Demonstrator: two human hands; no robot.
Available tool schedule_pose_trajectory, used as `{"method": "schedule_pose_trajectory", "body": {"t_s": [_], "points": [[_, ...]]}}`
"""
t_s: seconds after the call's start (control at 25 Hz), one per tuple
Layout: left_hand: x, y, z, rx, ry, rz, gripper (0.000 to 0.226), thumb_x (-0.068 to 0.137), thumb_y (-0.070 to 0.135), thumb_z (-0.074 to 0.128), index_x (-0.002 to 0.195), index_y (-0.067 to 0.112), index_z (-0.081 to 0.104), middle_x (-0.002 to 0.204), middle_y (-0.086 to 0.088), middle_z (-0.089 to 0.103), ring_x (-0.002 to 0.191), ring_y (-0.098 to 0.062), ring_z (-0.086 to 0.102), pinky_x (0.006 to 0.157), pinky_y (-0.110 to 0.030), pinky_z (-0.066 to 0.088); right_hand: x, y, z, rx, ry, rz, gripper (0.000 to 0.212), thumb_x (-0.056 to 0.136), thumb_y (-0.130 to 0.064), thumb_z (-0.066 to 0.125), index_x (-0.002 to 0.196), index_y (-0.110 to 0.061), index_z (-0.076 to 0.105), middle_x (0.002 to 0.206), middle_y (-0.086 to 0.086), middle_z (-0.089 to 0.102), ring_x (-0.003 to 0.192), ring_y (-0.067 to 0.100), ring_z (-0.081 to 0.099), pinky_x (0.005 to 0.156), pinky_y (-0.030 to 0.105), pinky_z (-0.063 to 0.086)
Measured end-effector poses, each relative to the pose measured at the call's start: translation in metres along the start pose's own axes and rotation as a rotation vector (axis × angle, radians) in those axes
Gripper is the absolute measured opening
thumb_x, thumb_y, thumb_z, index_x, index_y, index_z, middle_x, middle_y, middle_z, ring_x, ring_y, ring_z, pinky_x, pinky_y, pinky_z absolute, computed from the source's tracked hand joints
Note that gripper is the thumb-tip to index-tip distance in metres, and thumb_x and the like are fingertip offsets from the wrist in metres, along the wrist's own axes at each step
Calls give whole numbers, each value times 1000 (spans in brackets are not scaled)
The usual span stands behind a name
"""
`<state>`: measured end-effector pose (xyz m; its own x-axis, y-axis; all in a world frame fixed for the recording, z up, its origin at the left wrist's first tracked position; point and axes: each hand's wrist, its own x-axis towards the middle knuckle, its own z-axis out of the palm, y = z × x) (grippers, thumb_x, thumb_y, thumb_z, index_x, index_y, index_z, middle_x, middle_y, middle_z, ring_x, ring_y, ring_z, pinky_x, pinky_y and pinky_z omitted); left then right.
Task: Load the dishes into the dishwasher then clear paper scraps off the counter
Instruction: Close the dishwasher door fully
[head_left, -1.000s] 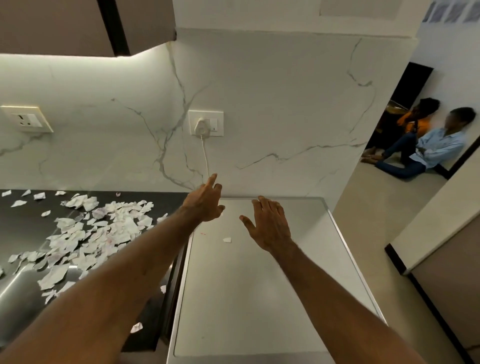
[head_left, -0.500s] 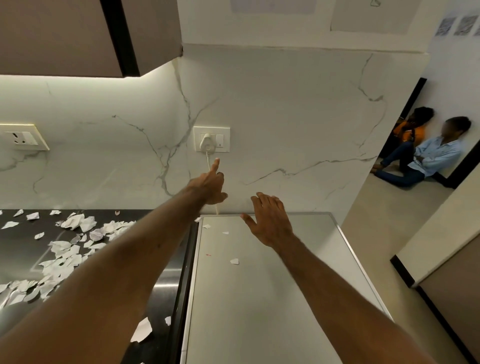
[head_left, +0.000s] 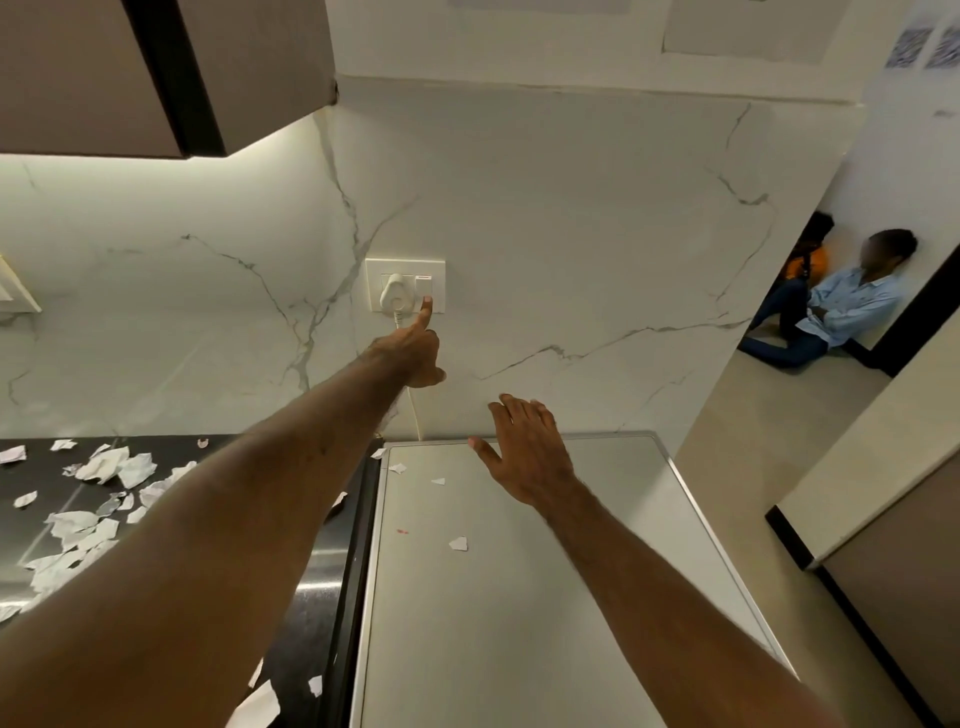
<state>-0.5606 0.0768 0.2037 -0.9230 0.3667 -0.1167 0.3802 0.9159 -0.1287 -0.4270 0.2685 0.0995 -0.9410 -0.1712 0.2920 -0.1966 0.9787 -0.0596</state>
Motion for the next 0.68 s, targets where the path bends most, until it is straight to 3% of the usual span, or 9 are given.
{"method": "schedule_pose_trajectory", "body": {"t_s": [0.12, 0.2, 0.28, 0.44, 0.68], "points": [[-5, 3, 6, -39, 14, 0, 55, 99, 48, 62, 137, 8, 59, 171, -13, 9, 157, -34, 14, 121, -50, 33, -10, 4, 3, -23, -11, 1, 81, 101, -69, 18, 143, -11, 55, 150, 14, 56, 138, 32, 54, 120, 49, 36], [-15, 9, 13, -78, 29, -6, 59, 98, 46, 64, 143, 11, 52, 171, -13, -11, 142, -36, 47, 109, -46, 48, -17, 7, 6, -30, -9, 10, 73, 104, -66, 28, 143, -11, 54, 150, 13, 55, 138, 32, 53, 121, 49, 34], [-30, 18, 21, -108, 37, 0, 60, 98, 45, 65, 147, 14, 49, 170, -10, -16, 129, -35, 59, 102, -43, 54, -27, 8, 7, -30, -12, 21, 68, 105, -63, 36, 143, -10, 54, 150, 13, 55, 138, 31, 52, 122, 49, 33], [-62, 36, 47, -132, 3, 20, 63, 98, 44, 65, 151, 18, 44, 171, -6, -17, 133, -35, 54, 100, -43, 54, -57, 3, 12, -15, -18, 32, 68, 105, -62, 38, 144, -8, 53, 151, 14, 54, 139, 31, 51, 122, 48, 33], [-122, 73, 120, -267, -102, 33, 68, 96, 43, 68, 154, 18, 41, 172, -8, 1, 148, -35, 36, 114, -49, 41, -127, -5, 32, 41, -123, 34, 67, 104, -61, 42, 145, -9, 51, 152, 14, 52, 140, 31, 50, 123, 48, 31]]}}
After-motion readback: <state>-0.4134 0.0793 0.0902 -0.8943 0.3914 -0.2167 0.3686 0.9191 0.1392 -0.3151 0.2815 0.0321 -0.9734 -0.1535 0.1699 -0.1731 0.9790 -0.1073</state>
